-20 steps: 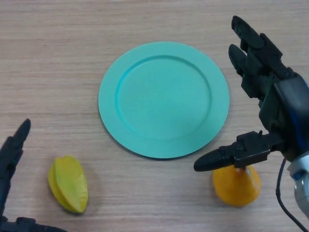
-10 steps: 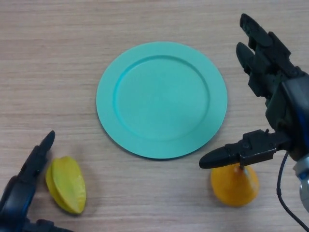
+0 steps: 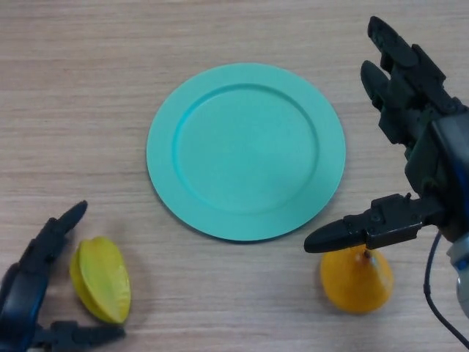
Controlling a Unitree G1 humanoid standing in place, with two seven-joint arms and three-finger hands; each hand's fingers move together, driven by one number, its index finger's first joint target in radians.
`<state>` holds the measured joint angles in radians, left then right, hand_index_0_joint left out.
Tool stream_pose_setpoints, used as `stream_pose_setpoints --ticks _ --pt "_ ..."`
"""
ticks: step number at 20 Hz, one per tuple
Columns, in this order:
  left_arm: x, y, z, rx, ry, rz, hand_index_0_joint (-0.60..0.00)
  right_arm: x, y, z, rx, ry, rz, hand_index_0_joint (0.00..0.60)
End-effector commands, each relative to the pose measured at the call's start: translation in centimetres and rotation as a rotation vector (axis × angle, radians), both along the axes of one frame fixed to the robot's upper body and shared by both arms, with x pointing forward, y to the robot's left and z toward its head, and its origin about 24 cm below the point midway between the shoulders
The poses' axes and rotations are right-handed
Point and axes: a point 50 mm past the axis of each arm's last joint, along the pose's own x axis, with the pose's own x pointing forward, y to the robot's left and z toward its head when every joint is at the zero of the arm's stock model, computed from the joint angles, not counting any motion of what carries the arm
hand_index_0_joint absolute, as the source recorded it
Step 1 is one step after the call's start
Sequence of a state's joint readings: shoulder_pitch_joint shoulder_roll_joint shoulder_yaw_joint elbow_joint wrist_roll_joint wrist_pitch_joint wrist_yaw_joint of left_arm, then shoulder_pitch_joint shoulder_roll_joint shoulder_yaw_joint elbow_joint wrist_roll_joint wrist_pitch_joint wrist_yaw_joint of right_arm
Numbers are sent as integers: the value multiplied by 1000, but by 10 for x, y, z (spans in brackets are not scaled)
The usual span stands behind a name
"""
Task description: Pick up the yellow starfruit and place it on the plate
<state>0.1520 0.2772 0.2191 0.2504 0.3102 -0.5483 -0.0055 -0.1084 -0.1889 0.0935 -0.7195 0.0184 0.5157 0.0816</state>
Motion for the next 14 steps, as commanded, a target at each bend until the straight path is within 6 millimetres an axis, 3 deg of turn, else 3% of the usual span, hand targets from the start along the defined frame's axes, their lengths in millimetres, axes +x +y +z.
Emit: stream_pose_setpoints --ticks 1,8,14 --pt "-5 5 20 104 -109 -73 -600 -12 -5 31 42 -240 19 0" --pt "-10 2 35 193 -140 -108 -600 -15 -3 33 43 -230 23 0" --pt "-13 -10 80 186 -300 -104 -600 -17 -4 33 32 -229 15 0"
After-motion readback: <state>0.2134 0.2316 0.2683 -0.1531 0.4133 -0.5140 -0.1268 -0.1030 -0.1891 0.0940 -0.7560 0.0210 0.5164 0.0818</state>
